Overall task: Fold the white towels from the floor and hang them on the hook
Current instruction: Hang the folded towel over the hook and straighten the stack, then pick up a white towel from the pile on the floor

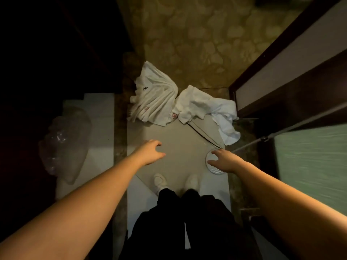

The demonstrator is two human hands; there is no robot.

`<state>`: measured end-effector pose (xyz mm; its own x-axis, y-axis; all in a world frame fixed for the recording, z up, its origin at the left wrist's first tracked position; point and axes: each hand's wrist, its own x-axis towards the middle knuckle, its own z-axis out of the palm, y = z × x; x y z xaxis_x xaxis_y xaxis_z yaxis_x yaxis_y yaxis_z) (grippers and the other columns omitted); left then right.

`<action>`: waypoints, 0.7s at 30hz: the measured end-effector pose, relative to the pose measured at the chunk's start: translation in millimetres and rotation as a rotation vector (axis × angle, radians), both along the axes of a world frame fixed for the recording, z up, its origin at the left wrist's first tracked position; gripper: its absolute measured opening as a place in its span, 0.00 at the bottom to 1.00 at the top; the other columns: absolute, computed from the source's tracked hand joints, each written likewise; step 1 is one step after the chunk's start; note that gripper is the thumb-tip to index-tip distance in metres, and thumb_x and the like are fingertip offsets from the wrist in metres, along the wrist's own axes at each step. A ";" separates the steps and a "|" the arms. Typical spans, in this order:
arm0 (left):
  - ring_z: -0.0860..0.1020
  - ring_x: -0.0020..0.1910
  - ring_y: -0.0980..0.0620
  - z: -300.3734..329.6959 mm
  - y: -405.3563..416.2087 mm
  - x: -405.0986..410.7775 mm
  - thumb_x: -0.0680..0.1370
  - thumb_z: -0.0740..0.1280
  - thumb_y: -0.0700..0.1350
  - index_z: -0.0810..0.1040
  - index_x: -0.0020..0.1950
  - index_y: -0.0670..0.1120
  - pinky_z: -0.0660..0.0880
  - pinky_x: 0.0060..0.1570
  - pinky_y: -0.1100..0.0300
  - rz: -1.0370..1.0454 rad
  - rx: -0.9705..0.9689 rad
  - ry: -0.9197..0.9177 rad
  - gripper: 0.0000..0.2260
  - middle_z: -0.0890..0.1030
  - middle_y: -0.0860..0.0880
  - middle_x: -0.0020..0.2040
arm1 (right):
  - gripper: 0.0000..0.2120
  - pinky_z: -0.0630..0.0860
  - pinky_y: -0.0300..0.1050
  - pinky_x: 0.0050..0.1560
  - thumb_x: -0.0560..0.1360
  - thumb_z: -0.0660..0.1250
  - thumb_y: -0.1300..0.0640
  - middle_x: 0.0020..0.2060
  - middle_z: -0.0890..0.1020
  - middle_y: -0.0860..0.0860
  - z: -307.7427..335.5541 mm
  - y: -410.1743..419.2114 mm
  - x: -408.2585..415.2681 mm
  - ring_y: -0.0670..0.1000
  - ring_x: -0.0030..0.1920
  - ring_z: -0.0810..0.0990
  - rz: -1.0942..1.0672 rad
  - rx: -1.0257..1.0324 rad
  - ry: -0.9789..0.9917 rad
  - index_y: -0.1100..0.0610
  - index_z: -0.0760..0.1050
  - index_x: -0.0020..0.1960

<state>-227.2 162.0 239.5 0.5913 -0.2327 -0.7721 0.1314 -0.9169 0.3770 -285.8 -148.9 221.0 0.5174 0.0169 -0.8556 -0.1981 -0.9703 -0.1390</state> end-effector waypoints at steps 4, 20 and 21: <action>0.68 0.72 0.44 -50.2 -33.9 60.6 0.79 0.69 0.53 0.70 0.75 0.49 0.68 0.69 0.51 -0.180 0.016 0.012 0.25 0.70 0.46 0.75 | 0.32 0.64 0.51 0.72 0.81 0.62 0.41 0.78 0.64 0.56 -51.4 -24.1 38.9 0.58 0.75 0.65 -0.189 0.041 0.075 0.56 0.62 0.79; 0.75 0.63 0.44 -354.2 -241.4 270.6 0.79 0.68 0.49 0.75 0.69 0.44 0.71 0.56 0.58 -0.232 -0.108 0.025 0.19 0.75 0.44 0.68 | 0.20 0.68 0.47 0.64 0.83 0.64 0.51 0.62 0.78 0.61 -360.5 -156.2 244.1 0.59 0.64 0.75 -0.928 0.186 -0.011 0.64 0.74 0.69; 0.76 0.62 0.43 -372.5 -252.8 280.8 0.79 0.68 0.48 0.75 0.68 0.44 0.72 0.57 0.56 -0.251 -0.111 -0.013 0.19 0.75 0.44 0.68 | 0.21 0.70 0.48 0.63 0.82 0.65 0.51 0.60 0.78 0.59 -376.8 -160.9 257.9 0.58 0.61 0.76 -1.035 0.209 -0.034 0.63 0.74 0.68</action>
<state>53.6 -90.8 -133.0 0.5141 -0.4557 -0.7267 -0.1003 -0.8733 0.4767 -27.9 -309.7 -155.8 0.3875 -0.3013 -0.8713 -0.9082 -0.2868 -0.3047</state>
